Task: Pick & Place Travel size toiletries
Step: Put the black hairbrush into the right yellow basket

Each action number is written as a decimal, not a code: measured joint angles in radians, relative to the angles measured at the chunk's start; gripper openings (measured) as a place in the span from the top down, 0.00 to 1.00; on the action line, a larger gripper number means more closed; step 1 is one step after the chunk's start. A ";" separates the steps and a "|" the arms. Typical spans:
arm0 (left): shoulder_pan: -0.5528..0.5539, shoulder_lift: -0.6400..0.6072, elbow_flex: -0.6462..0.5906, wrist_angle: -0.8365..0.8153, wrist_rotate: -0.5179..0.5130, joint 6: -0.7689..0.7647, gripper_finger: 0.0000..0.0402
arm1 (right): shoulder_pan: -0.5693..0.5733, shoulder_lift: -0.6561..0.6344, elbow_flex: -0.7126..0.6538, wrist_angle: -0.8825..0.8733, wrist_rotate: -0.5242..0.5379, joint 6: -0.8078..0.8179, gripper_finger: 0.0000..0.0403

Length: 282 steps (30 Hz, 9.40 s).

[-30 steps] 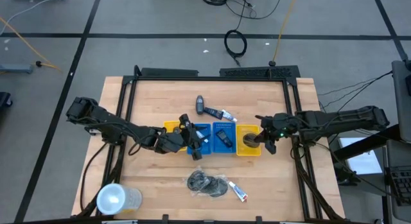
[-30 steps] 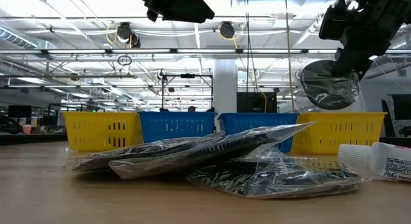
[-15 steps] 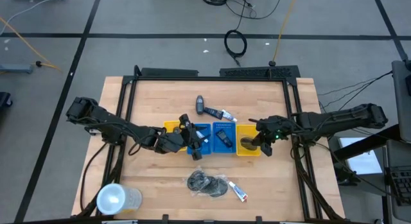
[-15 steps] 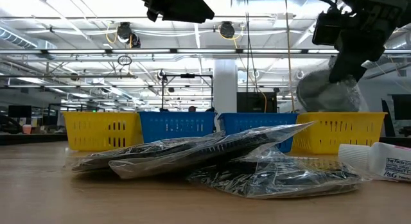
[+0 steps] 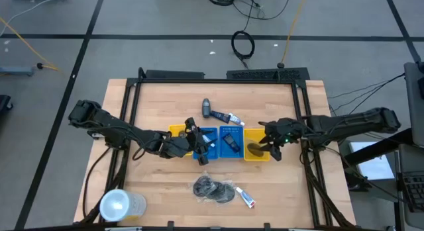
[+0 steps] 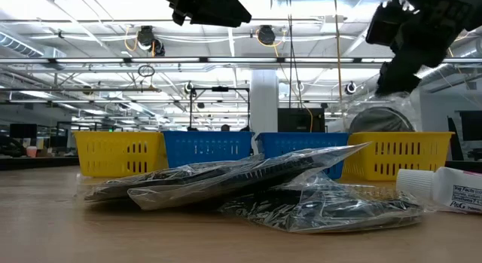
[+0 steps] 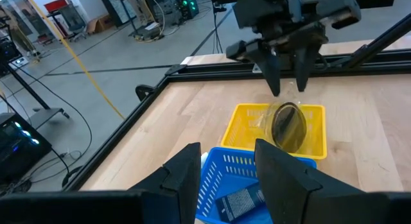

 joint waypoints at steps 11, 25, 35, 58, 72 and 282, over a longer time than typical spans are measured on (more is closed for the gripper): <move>0.000 0.000 0.000 0.000 0.074 -0.031 0.63 | -0.044 -0.091 0.000 0.046 0.004 -0.060 0.62; -0.086 0.088 0.000 -0.157 0.367 -0.245 0.63 | 0.033 -0.030 0.001 0.189 0.004 -0.095 0.61; -0.190 0.163 0.000 -0.161 0.493 -0.379 0.63 | 0.035 -0.029 0.001 0.204 0.005 -0.102 0.61; -0.317 0.427 0.362 -0.665 0.495 -0.698 0.63 | 0.035 -0.029 0.001 0.212 0.002 -0.123 0.61; -0.294 0.532 0.543 -0.823 0.574 -0.773 0.63 | 0.035 -0.030 0.001 0.211 0.001 -0.155 0.61; -0.046 0.489 0.850 -1.138 -0.098 -0.092 0.73 | -0.027 -0.089 0.000 0.007 0.046 0.015 0.95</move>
